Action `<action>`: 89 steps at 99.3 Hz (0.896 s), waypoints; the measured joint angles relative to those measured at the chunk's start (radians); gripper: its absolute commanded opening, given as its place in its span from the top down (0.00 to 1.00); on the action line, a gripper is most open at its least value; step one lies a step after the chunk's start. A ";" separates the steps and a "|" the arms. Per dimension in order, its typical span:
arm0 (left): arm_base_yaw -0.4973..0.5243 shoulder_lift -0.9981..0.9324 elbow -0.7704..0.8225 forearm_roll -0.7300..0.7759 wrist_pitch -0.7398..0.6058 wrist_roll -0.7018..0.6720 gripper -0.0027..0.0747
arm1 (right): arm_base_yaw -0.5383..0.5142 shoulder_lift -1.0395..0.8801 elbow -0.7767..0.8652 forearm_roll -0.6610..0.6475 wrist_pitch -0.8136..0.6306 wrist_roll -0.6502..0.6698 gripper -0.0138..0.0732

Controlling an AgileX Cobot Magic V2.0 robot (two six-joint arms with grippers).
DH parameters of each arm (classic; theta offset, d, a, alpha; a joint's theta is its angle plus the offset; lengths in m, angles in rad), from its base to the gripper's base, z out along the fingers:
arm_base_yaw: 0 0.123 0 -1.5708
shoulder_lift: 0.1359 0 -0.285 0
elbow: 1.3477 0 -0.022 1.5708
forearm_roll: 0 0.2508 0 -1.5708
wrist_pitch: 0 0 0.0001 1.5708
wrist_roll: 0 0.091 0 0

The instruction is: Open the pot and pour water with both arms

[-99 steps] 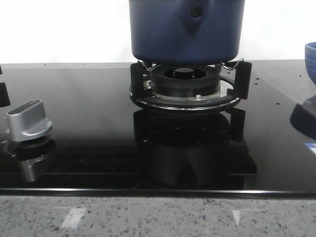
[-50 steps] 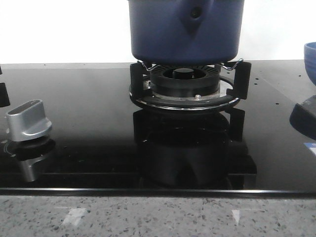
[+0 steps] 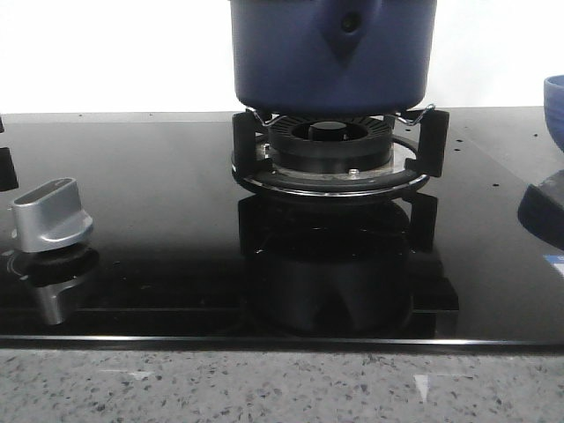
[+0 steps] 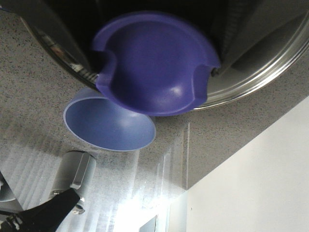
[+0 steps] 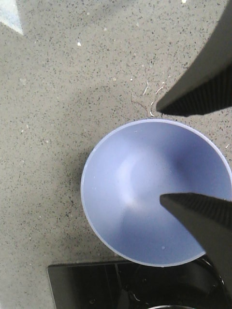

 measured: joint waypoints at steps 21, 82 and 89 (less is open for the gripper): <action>0.000 0.000 -0.004 0.023 0.000 -0.002 0.55 | 0.000 0.000 0.000 0.001 0.000 0.000 0.46; 0.117 -0.089 -0.006 -0.065 0.100 -0.008 0.21 | 0.000 0.000 0.000 0.015 0.000 0.000 0.46; 0.165 -0.133 -0.006 -0.082 0.137 -0.008 0.21 | 0.000 0.000 0.000 0.037 0.000 0.000 0.46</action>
